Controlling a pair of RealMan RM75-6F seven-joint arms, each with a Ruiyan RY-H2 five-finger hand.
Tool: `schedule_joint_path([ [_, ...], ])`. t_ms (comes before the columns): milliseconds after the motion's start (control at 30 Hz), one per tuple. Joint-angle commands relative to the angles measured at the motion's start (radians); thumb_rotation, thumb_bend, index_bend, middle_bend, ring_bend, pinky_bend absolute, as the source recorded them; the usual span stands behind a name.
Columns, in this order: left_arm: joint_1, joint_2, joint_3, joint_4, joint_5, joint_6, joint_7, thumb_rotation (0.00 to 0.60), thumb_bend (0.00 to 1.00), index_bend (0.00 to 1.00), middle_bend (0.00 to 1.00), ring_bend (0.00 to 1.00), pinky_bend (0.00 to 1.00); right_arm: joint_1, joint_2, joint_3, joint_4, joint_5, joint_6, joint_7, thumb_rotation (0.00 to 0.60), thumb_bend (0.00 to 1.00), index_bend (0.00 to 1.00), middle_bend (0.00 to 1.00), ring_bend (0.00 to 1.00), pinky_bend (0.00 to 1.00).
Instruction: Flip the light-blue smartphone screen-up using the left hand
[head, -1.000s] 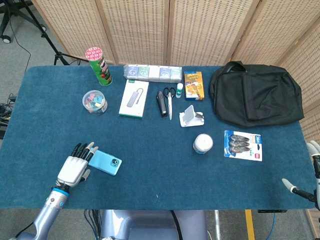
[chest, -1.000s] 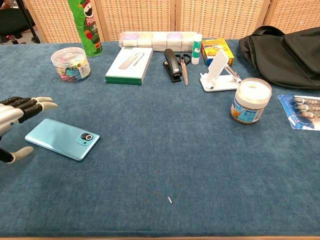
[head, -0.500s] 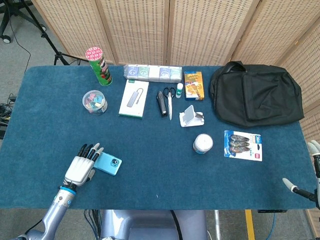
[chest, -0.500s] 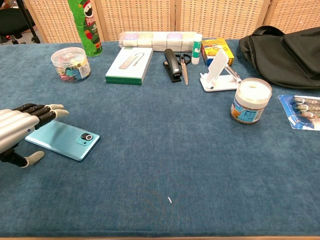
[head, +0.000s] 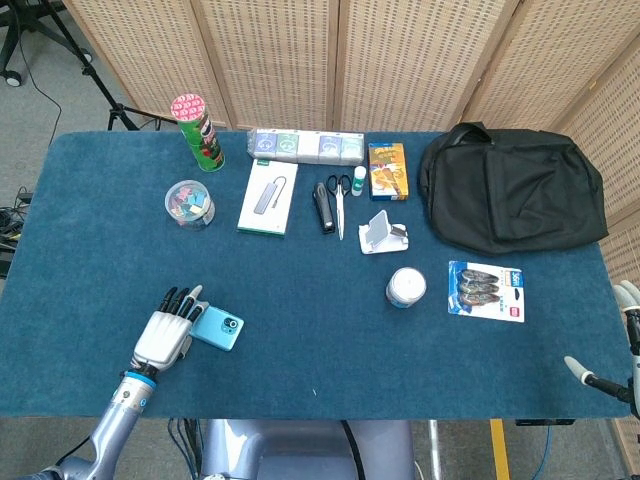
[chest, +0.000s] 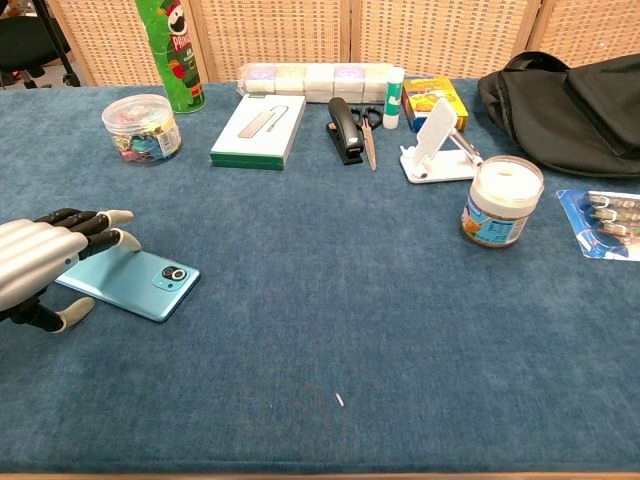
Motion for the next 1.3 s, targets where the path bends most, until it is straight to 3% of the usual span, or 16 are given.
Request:
schedule_joint_path([
  [33,-0.002,0.006,0.002,-0.003,-0.004,0.003,0.007,0.6,0.62,0.32,0.0,0.0,0.0,0.0,0.0,0.0,-0.001,-0.001,0.0,-0.001,0.6,0.0,0.02,0.0,0.0,0.0],
  [500,-0.028,0.032,-0.013,-0.024,-0.015,0.013,0.055,0.6,0.73,0.4,0.0,0.0,0.0,0.001,-0.001,-0.001,-0.001,-0.001,-0.002,-0.004,0.6,0.0,0.02,0.0,0.0,0.0],
  [800,-0.098,0.026,-0.09,-0.053,-0.112,-0.035,0.18,0.6,0.71,0.4,0.0,0.0,0.0,0.003,-0.004,-0.004,-0.002,0.002,-0.012,-0.01,0.6,0.0,0.02,0.0,0.0,0.0],
  [900,-0.119,0.011,-0.12,-0.065,-0.166,-0.035,0.245,0.6,0.68,0.24,0.0,0.0,0.0,0.005,-0.005,-0.001,-0.002,0.008,-0.015,-0.011,0.6,0.0,0.02,0.0,0.0,0.0],
  [967,-0.139,-0.007,-0.151,-0.065,-0.215,-0.033,0.283,0.6,0.66,0.07,0.0,0.0,0.0,0.007,-0.005,-0.002,0.0,0.015,-0.025,-0.011,0.6,0.0,0.02,0.0,0.0,0.0],
  [1033,-0.155,-0.018,-0.175,-0.066,-0.245,-0.028,0.302,0.6,0.64,0.0,0.0,0.0,0.0,0.009,-0.006,-0.001,0.002,0.02,-0.031,-0.012,0.6,0.0,0.02,0.0,0.0,0.0],
  [1300,-0.191,-0.002,-0.222,-0.112,-0.284,0.001,0.287,0.6,0.62,0.0,0.0,0.0,0.0,0.012,-0.006,-0.001,0.004,0.026,-0.041,-0.015,0.6,0.0,0.02,0.0,0.0,0.0],
])
